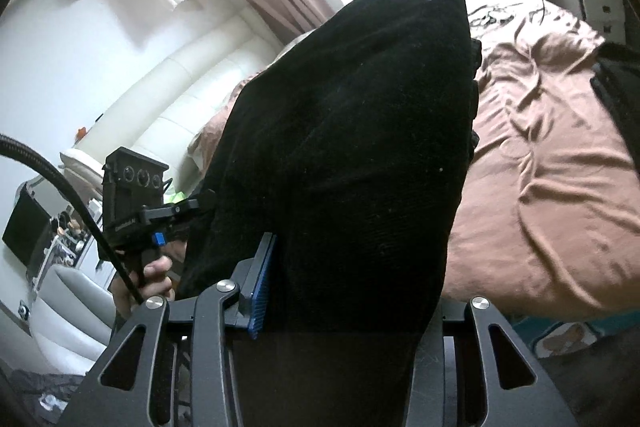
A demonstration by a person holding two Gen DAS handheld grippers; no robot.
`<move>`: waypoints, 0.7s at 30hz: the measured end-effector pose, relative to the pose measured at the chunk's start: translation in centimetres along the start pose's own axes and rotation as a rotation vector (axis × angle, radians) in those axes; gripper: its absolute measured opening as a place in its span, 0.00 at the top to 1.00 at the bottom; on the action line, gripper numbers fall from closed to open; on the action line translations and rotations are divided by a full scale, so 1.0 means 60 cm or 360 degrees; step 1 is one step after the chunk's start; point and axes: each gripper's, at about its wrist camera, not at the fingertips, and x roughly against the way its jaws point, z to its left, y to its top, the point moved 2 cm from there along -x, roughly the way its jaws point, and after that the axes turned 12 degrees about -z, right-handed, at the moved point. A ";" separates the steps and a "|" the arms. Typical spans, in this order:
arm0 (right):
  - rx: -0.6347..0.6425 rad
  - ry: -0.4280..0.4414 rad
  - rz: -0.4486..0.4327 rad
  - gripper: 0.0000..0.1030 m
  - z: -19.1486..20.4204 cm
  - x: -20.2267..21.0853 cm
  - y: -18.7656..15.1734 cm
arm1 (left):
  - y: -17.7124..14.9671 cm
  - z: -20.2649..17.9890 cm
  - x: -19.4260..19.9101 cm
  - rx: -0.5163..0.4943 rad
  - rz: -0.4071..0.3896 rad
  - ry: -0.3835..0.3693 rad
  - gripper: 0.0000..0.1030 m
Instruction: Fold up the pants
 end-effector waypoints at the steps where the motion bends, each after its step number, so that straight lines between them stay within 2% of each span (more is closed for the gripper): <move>1: 0.0010 -0.0006 -0.0009 0.63 -0.003 0.008 0.005 | 0.001 -0.013 -0.007 -0.0015 0.0000 -0.0011 0.52; 10: 0.0079 -0.0070 -0.0089 0.65 -0.028 0.086 0.028 | 0.021 -0.103 -0.091 -0.0146 0.0057 -0.0101 0.52; 21: 0.0087 -0.0209 -0.0171 0.65 -0.100 0.183 0.077 | 0.041 -0.213 -0.262 -0.0312 0.0192 -0.0222 0.52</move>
